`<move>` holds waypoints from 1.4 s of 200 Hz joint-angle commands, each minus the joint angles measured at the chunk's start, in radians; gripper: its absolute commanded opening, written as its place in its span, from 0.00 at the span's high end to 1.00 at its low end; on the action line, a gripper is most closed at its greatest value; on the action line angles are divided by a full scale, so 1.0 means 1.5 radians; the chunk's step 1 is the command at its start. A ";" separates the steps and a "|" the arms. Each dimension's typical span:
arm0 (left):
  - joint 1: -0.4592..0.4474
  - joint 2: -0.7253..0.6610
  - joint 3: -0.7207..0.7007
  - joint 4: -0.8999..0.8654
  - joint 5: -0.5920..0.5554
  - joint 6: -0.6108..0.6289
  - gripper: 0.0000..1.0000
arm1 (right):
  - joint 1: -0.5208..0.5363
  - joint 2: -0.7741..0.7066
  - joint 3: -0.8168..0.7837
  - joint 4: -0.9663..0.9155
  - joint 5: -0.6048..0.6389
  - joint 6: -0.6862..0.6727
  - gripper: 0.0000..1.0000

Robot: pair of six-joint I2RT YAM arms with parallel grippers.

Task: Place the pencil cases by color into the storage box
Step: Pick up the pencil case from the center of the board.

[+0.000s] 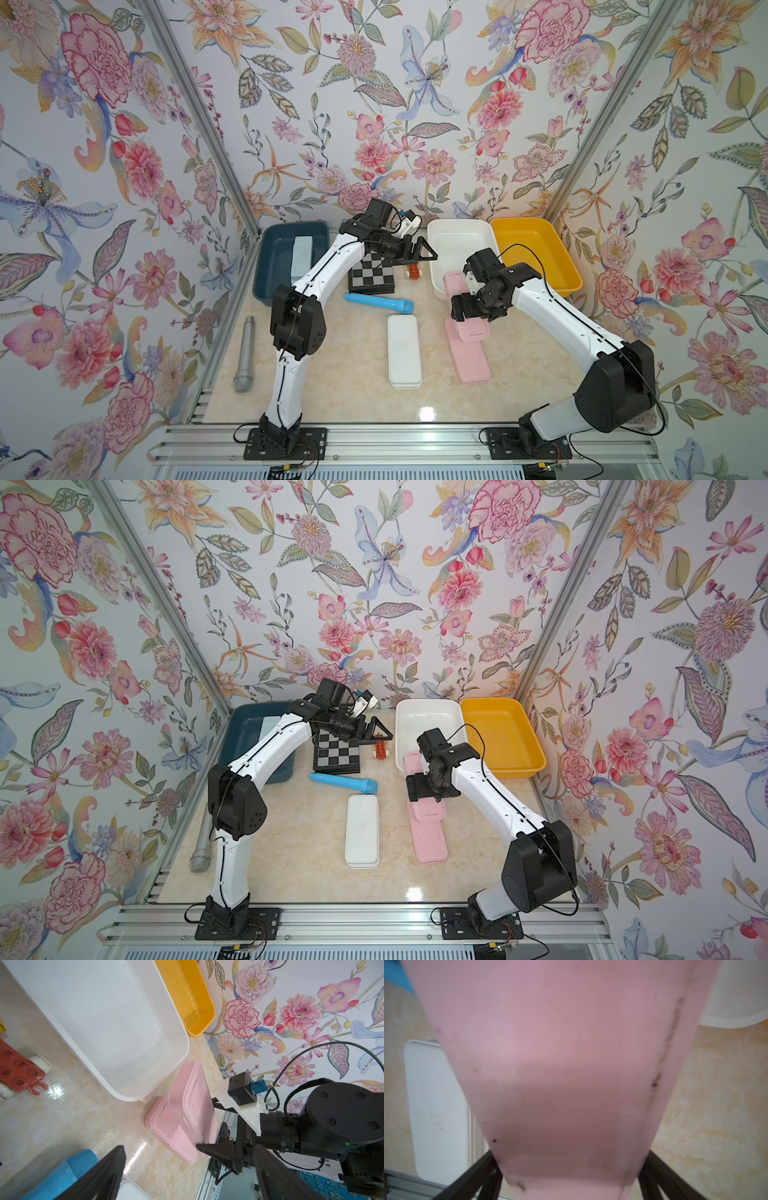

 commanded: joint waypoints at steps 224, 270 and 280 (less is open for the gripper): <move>-0.072 0.115 0.003 0.173 -0.017 -0.128 0.17 | -0.012 -0.002 0.061 0.084 -0.048 0.002 0.12; -0.085 0.127 0.038 0.192 -0.010 -0.151 0.40 | -0.014 0.002 0.056 0.092 -0.049 0.001 0.12; -0.088 0.131 0.051 0.194 -0.006 -0.158 0.44 | -0.015 0.002 0.053 0.096 -0.049 0.001 0.12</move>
